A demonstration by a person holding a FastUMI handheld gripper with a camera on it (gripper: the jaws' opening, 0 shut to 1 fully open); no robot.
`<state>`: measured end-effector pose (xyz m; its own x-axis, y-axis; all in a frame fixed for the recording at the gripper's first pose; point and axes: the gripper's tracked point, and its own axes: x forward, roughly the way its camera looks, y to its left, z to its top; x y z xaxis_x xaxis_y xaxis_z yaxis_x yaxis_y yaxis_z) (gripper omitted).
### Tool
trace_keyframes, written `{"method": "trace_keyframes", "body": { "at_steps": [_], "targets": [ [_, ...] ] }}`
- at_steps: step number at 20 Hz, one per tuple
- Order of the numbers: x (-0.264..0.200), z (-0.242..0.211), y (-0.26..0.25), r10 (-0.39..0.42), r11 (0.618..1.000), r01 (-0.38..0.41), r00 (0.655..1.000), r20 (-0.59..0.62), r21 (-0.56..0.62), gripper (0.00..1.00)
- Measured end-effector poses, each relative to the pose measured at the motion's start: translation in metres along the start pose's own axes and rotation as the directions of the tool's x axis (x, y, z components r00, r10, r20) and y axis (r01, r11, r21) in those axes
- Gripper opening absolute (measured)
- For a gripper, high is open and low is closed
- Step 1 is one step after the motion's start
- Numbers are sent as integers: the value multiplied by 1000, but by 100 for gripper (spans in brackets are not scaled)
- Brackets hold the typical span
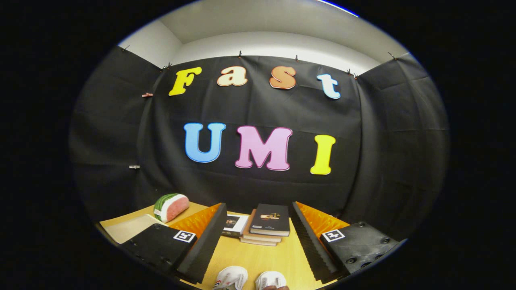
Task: Open the storage box then place both shoes into the box .Put the left shoe in first, then the right shoe, with the right side of both shoes facing outward in a uniform manner.
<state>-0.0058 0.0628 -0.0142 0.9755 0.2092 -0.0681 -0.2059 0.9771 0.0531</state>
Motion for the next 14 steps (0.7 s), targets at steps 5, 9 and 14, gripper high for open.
{"method": "trace_keyframes", "body": {
  "at_steps": [5, 9, 14],
  "targets": [
    [5, -17, 59, 260, 949, -240, 963, -75, 205, 98],
    [-2, -40, 99, 448, 854, -377, 883, -140, 358, 98],
    [-21, -92, 148, 666, 673, -411, 699, -261, 615, 98]
  ]
}}
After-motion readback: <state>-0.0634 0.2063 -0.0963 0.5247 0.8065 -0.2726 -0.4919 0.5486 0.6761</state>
